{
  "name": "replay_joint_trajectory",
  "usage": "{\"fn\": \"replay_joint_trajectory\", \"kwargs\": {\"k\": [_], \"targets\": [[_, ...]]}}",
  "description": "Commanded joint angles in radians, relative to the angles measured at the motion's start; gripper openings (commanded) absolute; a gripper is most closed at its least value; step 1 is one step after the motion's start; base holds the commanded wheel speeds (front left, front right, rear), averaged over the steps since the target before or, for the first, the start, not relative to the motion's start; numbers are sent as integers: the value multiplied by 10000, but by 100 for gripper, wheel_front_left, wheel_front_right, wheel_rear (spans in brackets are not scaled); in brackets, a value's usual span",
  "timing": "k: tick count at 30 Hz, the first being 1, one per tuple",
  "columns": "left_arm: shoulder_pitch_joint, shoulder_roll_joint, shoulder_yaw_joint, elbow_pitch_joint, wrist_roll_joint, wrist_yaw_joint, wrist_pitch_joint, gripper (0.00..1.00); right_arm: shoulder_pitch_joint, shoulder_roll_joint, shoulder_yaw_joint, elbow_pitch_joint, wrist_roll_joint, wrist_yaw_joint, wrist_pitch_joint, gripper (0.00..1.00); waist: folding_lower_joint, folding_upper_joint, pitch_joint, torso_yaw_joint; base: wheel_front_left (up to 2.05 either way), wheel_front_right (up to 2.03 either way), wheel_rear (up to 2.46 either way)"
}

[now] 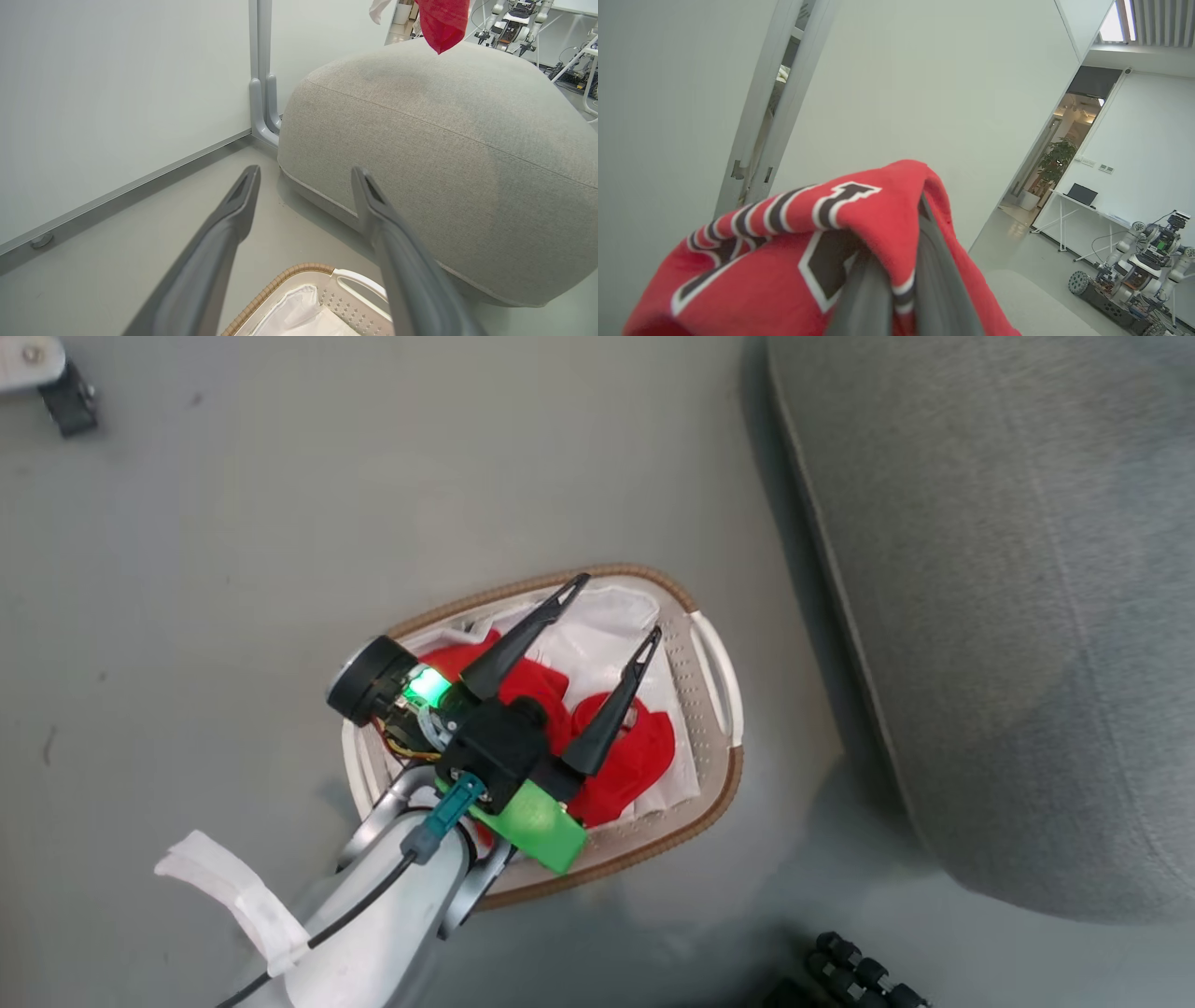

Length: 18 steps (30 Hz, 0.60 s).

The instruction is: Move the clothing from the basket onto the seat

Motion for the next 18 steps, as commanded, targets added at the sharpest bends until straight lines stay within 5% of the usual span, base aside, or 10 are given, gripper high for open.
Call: {"fn": "replay_joint_trajectory", "kwargs": {"k": [1, 16, 18], "targets": [[-234, 62, 55, -113, 74, 71, 29, 100, -203, -166, -100, 329, -167, -14, -23, 0, -2, 109, 1402, 891, 0, 0, 0], [-641, 248, -55, -346, 238, 235, 148, 100, 657, 536, -86, 2531, -436, -14, -23, 0, -2, 109, 2349, 613, 0, 0, 0], [-630, 293, -53, -297, 211, 240, 149, 100, 865, 675, -37, 2429, -398, -14, -23, 13, -2, 109, 2305, 559, 0, 0, 0]]}}
